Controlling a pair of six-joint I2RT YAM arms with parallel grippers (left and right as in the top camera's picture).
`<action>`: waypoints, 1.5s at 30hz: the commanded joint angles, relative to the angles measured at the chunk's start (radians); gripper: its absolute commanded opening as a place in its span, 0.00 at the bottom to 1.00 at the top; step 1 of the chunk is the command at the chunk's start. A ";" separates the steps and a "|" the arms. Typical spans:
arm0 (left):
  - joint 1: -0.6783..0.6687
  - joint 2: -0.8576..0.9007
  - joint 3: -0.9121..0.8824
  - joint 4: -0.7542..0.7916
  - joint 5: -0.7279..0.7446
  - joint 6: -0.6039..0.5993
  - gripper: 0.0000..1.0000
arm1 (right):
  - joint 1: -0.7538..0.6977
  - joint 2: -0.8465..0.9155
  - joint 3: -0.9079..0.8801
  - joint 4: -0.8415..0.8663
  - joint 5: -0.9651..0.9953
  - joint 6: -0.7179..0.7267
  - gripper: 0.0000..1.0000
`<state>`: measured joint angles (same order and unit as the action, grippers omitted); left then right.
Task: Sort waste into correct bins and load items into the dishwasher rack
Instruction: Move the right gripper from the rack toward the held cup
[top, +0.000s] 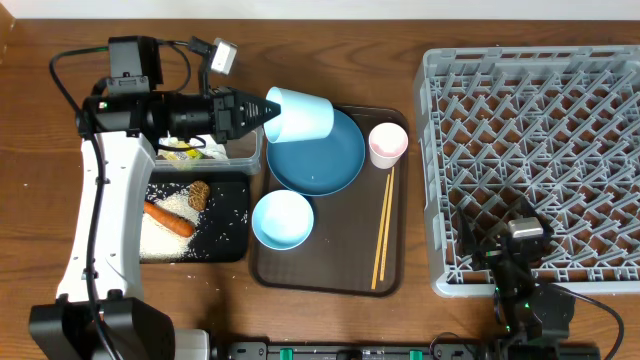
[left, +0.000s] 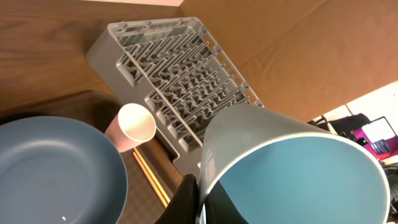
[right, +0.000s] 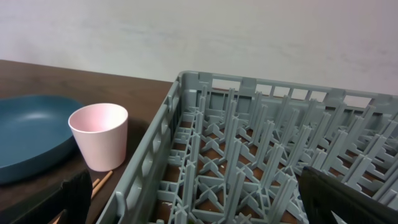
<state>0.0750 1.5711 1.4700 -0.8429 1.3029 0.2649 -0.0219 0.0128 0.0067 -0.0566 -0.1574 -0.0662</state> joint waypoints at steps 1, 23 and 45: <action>0.002 -0.002 0.000 0.001 0.036 0.034 0.06 | 0.005 0.000 -0.001 -0.003 -0.011 0.029 0.99; -0.085 0.000 0.000 0.198 0.040 -0.156 0.06 | 0.005 0.539 0.776 -0.274 -0.554 0.126 0.99; -0.098 0.012 0.000 0.431 0.062 -0.715 0.06 | 0.043 1.167 1.123 -0.212 -1.284 -0.091 0.84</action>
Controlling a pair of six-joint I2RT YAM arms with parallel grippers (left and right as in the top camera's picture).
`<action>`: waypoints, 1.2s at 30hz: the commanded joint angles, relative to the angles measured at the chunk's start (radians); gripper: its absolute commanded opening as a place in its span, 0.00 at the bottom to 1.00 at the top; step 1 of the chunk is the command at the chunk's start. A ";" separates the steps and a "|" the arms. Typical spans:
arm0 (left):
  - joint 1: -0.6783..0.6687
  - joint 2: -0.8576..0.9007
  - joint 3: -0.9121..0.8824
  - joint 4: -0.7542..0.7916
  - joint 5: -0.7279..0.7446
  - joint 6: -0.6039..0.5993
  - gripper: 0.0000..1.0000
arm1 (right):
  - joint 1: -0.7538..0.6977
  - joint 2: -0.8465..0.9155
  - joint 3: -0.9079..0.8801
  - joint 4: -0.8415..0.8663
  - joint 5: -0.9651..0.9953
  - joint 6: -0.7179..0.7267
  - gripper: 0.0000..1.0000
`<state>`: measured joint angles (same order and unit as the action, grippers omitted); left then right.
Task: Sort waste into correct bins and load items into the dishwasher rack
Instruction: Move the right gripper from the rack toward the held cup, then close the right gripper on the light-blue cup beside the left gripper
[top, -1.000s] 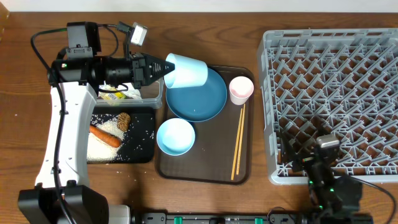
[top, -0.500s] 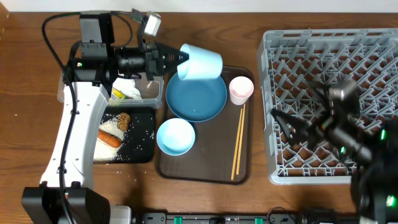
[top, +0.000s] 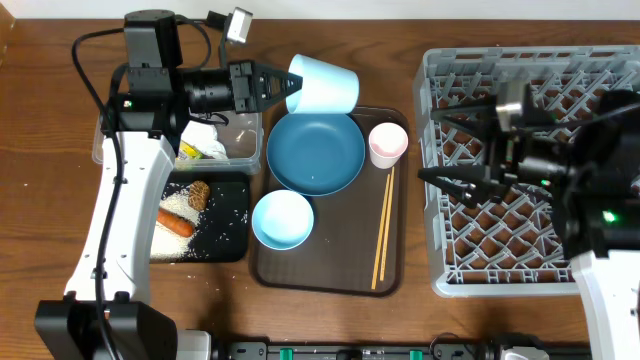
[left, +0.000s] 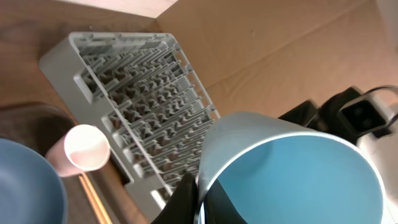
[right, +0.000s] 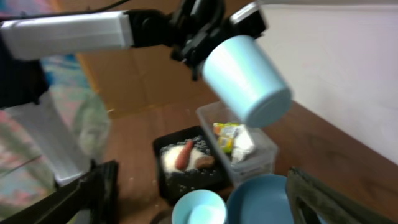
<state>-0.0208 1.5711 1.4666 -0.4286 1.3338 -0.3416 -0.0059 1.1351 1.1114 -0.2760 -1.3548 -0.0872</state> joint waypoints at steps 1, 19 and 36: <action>-0.006 0.012 0.003 0.033 0.051 -0.121 0.06 | 0.035 0.072 0.019 0.014 -0.087 -0.084 0.85; -0.066 0.031 0.003 0.098 0.088 -0.108 0.06 | 0.144 0.384 0.019 0.462 -0.106 -0.071 0.86; -0.066 0.056 0.003 0.097 0.089 -0.097 0.06 | 0.224 0.397 0.019 0.744 0.082 0.188 0.83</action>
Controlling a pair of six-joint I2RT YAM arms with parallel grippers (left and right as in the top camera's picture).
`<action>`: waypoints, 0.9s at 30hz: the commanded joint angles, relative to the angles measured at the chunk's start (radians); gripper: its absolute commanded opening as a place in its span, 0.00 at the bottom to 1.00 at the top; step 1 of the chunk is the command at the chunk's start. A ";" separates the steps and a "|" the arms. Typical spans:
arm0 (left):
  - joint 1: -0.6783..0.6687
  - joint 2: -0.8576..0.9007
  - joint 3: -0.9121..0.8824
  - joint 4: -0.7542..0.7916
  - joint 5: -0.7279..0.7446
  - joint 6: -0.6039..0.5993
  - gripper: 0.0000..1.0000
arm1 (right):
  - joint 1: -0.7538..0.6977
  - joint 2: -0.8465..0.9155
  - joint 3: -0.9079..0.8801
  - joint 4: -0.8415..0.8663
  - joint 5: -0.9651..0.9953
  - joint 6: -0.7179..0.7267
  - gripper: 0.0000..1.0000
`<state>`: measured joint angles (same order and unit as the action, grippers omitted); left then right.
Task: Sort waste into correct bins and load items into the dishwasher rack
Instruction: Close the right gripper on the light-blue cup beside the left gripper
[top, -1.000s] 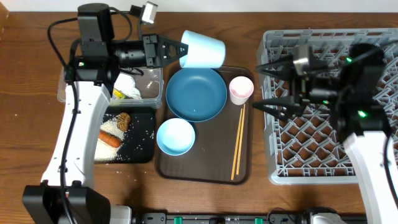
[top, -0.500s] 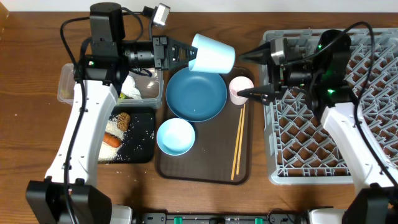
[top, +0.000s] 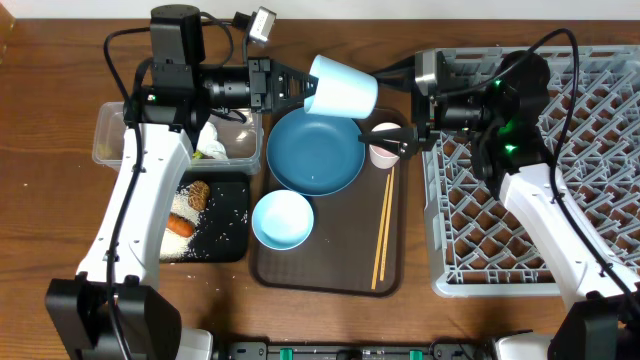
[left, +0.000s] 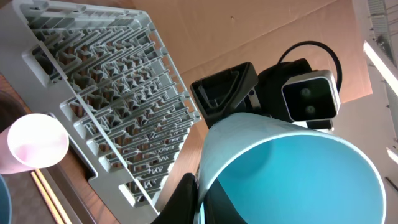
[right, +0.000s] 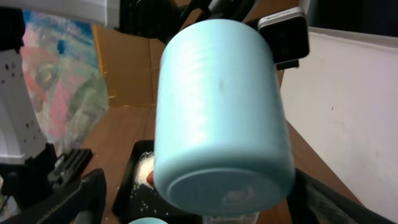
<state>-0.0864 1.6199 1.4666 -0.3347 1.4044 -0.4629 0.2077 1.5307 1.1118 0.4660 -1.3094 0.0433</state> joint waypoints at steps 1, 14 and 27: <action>-0.002 0.008 0.003 0.003 0.018 0.029 0.06 | 0.010 0.002 0.018 0.001 0.046 0.059 0.82; -0.028 0.008 0.003 0.004 0.025 0.051 0.06 | 0.069 0.002 0.018 0.021 0.087 0.072 0.78; -0.028 0.008 0.003 0.004 0.024 0.062 0.06 | 0.069 0.002 0.018 0.093 0.086 0.121 0.62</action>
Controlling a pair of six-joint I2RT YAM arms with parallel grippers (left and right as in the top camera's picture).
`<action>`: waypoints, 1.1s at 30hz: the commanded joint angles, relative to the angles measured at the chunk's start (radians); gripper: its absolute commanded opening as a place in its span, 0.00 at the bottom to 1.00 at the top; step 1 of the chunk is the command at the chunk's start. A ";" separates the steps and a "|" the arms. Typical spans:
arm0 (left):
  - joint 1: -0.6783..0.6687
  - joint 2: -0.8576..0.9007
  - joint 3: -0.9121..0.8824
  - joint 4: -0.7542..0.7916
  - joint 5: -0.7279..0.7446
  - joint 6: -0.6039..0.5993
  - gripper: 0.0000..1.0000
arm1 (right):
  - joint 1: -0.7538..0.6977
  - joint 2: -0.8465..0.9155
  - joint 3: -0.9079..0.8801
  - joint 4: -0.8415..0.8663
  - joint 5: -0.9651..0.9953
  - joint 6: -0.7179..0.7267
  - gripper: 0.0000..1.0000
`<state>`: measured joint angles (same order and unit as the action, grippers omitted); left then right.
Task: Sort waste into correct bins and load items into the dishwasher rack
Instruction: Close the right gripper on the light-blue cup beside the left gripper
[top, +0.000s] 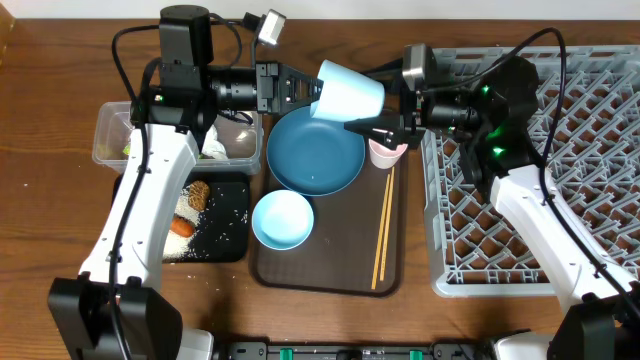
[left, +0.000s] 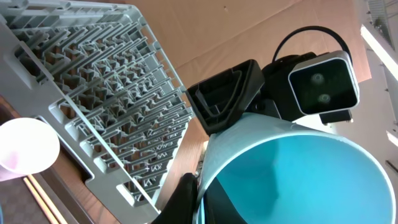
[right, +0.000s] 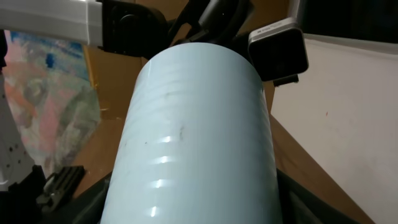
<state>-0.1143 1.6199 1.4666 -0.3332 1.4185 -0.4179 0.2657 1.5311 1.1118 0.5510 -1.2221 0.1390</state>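
A light blue cup (top: 350, 92) hangs on its side above the blue plate (top: 313, 152). My left gripper (top: 312, 95) is shut on its rim, one finger inside and one outside (left: 198, 198). My right gripper (top: 362, 98) is open, its two fingers on either side of the cup's base end; the cup (right: 196, 124) fills the right wrist view between them. Whether the pads touch it I cannot tell. A pink cup (top: 386, 152), a blue bowl (top: 282, 220) and chopsticks (top: 383, 226) lie on the brown tray (top: 325, 275). The grey dishwasher rack (top: 560, 170) stands at the right.
A clear bin (top: 232, 140) with wrappers stands at the left, behind a black tray (top: 225, 225) holding rice, a carrot and a brown piece. The left arm crosses above both. The rack's near wall sits close to the pink cup.
The right gripper has moved left, from just short of the cup's base to around it. The left gripper has shifted the cup slightly to the right.
The left gripper held the blue cup by its rim over the plate's back edge while the right arm lay low at the rack's front. Then the right arm stood over the rack facing the cup. It then came close to the cup's base, and now its open fingers flank the cup.
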 joint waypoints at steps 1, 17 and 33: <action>0.000 0.008 0.003 0.002 0.010 0.018 0.06 | 0.011 0.001 0.018 0.008 -0.001 0.025 0.63; 0.000 0.008 0.003 0.002 0.010 0.032 0.06 | 0.011 0.001 0.018 0.034 -0.005 0.083 0.65; 0.000 0.008 0.003 0.002 0.010 0.033 0.06 | 0.011 0.001 0.018 0.137 -0.041 0.197 0.70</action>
<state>-0.1143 1.6199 1.4666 -0.3336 1.4261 -0.3977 0.2661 1.5314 1.1118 0.6880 -1.2270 0.3149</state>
